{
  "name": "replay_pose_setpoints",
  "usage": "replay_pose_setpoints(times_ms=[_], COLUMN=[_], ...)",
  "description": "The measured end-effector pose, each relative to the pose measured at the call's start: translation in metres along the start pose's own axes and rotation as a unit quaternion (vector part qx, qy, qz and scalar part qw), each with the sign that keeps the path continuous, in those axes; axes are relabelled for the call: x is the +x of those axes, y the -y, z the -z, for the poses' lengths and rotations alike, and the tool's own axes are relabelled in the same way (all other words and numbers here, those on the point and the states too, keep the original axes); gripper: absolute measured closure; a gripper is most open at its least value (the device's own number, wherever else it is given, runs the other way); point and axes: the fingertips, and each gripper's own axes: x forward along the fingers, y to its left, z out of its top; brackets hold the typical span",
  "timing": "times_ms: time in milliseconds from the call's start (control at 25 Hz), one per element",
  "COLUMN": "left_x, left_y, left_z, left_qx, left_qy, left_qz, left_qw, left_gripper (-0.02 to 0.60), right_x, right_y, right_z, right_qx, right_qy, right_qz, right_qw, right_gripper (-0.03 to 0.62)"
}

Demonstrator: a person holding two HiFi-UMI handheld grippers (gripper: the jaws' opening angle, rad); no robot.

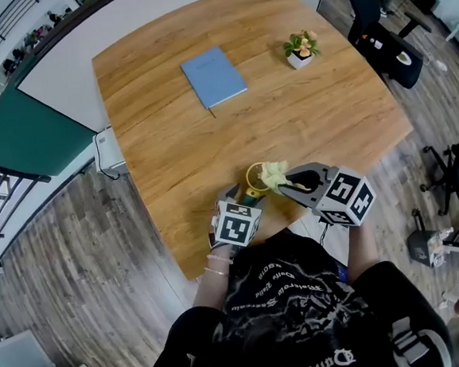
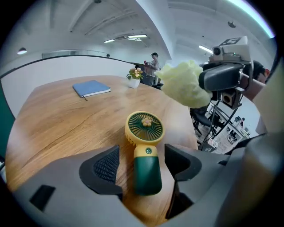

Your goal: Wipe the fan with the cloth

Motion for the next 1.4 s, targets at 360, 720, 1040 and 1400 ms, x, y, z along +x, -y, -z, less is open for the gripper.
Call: replay_pose_setpoints(times_ms=[360, 720, 1040, 1400], left_x=[0.008, -0.016, -0.088, -0.121], left_y=[-0.014, -0.033, -0.049, -0.046], left_z=[0.001, -0.029, -0.101, -0.12], left_qx=[0.029, -0.223, -0.464, -0.507], left_qy=[-0.006, 0.097, 0.326, 0.39], left_qz=[-0.052, 0.041, 0.211, 0.272], left_qw=[0.9982, 0.969, 0.7963, 0.7189], left_gripper=[0.376, 0.38, 0.382, 0.382], right_x=[-0.003, -0.009, -0.003, 0.044], right_y=[0.019, 0.021, -0.02, -0.065], right_z=[-0.006, -0.022, -0.058, -0.069], right_qx=[0.003, 0.03, 0.046, 0.009], right_qy=[0.024, 0.084, 0.16, 0.117], right_qz=[0.051, 0.06, -0.047, -0.114], right_qw=[0.998, 0.994, 0.985, 0.987], right_gripper=[0.528, 0.528, 0.528, 0.528])
